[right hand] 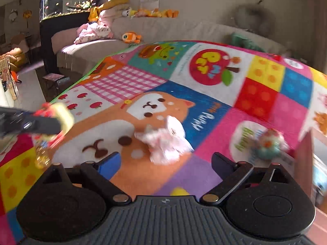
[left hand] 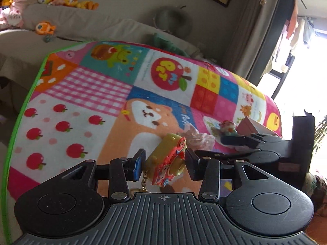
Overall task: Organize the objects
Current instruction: 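Grasp the pink lace cloth with the right tool while the left tool carries the keychain toward the box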
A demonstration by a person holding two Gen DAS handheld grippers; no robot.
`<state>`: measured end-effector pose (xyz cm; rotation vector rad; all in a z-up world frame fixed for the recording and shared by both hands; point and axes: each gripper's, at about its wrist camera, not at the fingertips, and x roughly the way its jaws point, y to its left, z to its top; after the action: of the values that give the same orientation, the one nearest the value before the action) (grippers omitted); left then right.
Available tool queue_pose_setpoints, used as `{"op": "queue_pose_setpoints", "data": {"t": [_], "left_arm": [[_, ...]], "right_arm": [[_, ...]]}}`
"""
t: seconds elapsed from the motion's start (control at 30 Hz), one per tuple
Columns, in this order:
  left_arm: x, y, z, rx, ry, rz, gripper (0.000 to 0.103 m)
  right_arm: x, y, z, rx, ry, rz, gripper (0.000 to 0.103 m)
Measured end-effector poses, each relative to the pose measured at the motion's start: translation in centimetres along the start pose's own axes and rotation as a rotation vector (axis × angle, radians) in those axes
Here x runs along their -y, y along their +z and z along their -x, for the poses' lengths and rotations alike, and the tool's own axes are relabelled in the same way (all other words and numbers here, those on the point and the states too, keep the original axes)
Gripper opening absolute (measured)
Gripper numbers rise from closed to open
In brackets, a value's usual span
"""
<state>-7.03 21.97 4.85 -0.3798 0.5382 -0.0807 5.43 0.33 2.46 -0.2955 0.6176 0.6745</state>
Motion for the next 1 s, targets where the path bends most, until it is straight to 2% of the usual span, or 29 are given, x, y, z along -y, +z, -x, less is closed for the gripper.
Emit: {"op": "queue_pose_setpoints", "data": {"t": [0.1, 0.13, 0.17, 0.23, 0.37, 0.5, 0.63, 0.77, 0.9, 1.0], "left_arm": [[-1.0, -0.2, 0.2, -0.005, 0.016, 0.022, 0.047], [-1.1, -0.2, 0.2, -0.011, 0.017, 0.026, 0.047], [-1.1, -0.3, 0.2, -0.016, 0.013, 0.022, 0.047], [-0.4, -0.3, 0.3, -0.024, -0.007, -0.001, 0.047], [2.5, -0.7, 0.5, -0.036, -0.073, -0.080, 0.047], [6.5, -1.8, 0.2, -0.079, -0.161, -0.190, 0.047], [11.2, -3.2, -1.1, -0.162, -0.259, -0.266, 0.047], [16.7, -3.7, -3.3, -0.225, -0.363, -0.315, 0.047], [23.3, -2.5, -6.3, -0.231, -0.458, -0.361, 0.047], [28.6, -0.7, -9.5, -0.211, -0.492, -0.379, 0.047]], "right_arm": [[-0.4, 1.5, -3.7, -0.055, 0.000, -0.018, 0.078], [-0.3, 1.8, -4.7, -0.084, 0.005, -0.031, 0.068], [-0.1, 2.2, -5.4, -0.114, 0.014, -0.051, 0.049], [0.4, 2.4, -5.3, -0.141, 0.026, -0.087, 0.033], [1.2, 1.2, 0.1, -0.063, 0.028, -0.099, 0.031], [3.0, -2.2, 7.7, -0.031, 0.004, -0.119, 0.031], [4.7, -7.6, 15.1, -0.022, -0.096, -0.141, 0.031], [6.8, -13.1, 21.2, 0.014, -0.198, -0.241, 0.031], [9.4, -16.8, 24.9, 0.066, -0.292, -0.389, 0.031], [10.8, -18.1, 26.1, 0.110, -0.323, -0.435, 0.031]]}}
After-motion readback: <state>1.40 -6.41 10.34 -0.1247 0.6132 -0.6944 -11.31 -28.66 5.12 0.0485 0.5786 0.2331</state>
